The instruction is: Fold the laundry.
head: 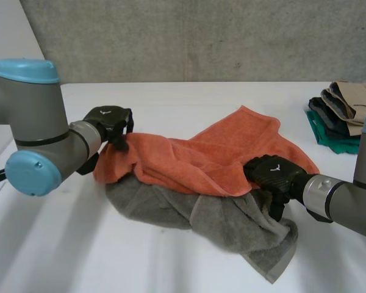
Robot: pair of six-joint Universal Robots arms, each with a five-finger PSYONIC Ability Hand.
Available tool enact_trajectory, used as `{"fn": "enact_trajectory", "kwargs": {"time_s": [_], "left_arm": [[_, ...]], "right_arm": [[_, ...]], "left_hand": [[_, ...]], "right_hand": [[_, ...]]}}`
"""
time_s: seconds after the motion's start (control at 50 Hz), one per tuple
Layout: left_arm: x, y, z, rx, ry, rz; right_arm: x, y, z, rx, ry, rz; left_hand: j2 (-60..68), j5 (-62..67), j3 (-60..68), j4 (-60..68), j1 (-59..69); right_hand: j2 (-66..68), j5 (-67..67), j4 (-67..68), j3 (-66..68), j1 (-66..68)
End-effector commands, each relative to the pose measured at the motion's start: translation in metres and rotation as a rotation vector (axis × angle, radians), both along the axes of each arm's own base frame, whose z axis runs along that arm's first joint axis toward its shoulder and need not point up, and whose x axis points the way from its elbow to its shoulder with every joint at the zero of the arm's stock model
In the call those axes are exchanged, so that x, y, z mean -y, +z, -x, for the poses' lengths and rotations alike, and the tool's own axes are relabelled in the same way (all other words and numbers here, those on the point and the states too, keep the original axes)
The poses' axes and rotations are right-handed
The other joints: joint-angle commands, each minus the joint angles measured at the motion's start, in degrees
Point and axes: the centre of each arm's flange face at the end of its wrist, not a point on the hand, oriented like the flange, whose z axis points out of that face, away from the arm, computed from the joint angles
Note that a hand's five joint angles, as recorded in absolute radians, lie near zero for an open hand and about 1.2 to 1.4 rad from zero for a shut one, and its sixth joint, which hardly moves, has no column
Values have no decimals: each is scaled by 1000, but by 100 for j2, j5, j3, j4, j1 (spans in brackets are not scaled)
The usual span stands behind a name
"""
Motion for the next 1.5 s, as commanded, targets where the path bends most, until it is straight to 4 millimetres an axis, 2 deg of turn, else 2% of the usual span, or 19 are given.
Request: {"fn": "enact_trajectory", "kwargs": {"time_s": [0.02, 0.08, 0.1, 0.16, 0.18, 0.26, 0.36, 0.52, 0.56, 0.58, 0.62, 0.64, 0.78, 0.86, 1.0, 1.16, 1.22, 1.32, 1.5], "left_arm": [[25, 0, -13, 61, 74, 36], [53, 30, -39, 44, 207, 145], [67, 55, -54, 17, 275, 229], [85, 95, -77, -28, 370, 372], [96, 121, -94, -60, 427, 468], [112, 168, -130, -105, 551, 643], [124, 185, -157, -95, 663, 718], [139, 137, -150, 17, 625, 615], [140, 128, -146, 27, 598, 602], [140, 117, -137, 35, 552, 588], [138, 105, -125, 43, 499, 569], [136, 100, -119, 50, 473, 561], [116, 51, -86, 138, 292, 437], [81, 33, -58, 173, 156, 318], [-17, 15, -11, 181, -93, 136], [-87, -5, 25, 186, -294, 99], [-96, -8, 36, 181, -355, 114], [-104, -35, 58, 254, -478, 138], [-75, -69, 71, 459, -459, 190]], "right_arm": [[-1, 0, 0, 5, -8, -5], [-1, 0, 0, 2, -17, 1], [-1, 0, 0, 3, -28, 5], [0, 1, 0, 5, -39, 15], [0, 2, 0, 7, -46, 18], [-4, 6, -2, 11, -40, 28], [-9, 10, -6, 17, -28, 31], [-15, 7, -10, 12, -8, 26], [-15, 6, -10, 8, -6, 25], [-16, 5, -10, 6, -5, 24], [-16, 4, -11, 4, -1, 23], [-16, 3, -11, 1, 0, 26], [-17, 2, -12, -10, 2, 29], [-19, 4, -13, -17, 7, 34], [-17, 21, -9, -46, -38, 72], [-30, 52, 1, -153, -110, 80], [-40, 57, 3, -194, -126, 48], [-67, 53, 2, -242, -131, -39], [-82, 19, -7, -179, -153, -13]], "left_hand": [[1185, 1424, 1230, 1128, 1577], [1185, 1424, 1230, 1128, 1577], [1185, 1424, 1230, 1128, 1577], [1185, 1424, 1230, 1128, 1577], [1185, 1424, 1230, 1128, 1577], [1185, 1424, 1230, 1128, 1577], [1185, 1424, 1230, 1128, 1577], [1153, 1392, 1198, 1097, 1545], [-1324, -1085, -1278, -1380, -931], [-3735, -3495, -3689, -3791, -3342], [-5584, -5345, -5538, -5640, -5191], [-5815, -5576, -5770, -5872, -5423], [-5815, -5576, -5770, -5872, -5423], [-5815, -5576, -5770, -5872, -5423], [-5815, -5576, -5770, -5872, -5423], [-5815, -5576, -5770, -5872, -5423], [-5815, -5576, -5770, -5872, -5423], [-5815, -5576, -5770, -5872, -5423], [-5815, -5576, -5770, -5872, -5423]], "right_hand": [[-201, -284, -166, -185, -325], [-201, -284, -166, -185, -325], [-201, -284, -166, -185, -325], [-201, -284, -166, -185, -325], [-201, -284, -166, -185, -325], [-201, -284, -166, -185, -325], [-201, -284, -166, -185, -325], [-201, -284, -166, -185, -325], [-201, -284, -166, -185, -325], [-201, -284, -166, -185, -325], [-201, -284, -166, -185, -325], [-201, -284, -166, -185, -325], [-201, -284, -166, -185, -325], [-201, -284, -166, -185, -325], [-201, -284, -166, -185, -325], [-201, -284, -166, -185, -325], [-201, -284, -166, -185, -325], [-201, -284, -166, -185, -325], [-201, -284, -166, -185, -325]]}}
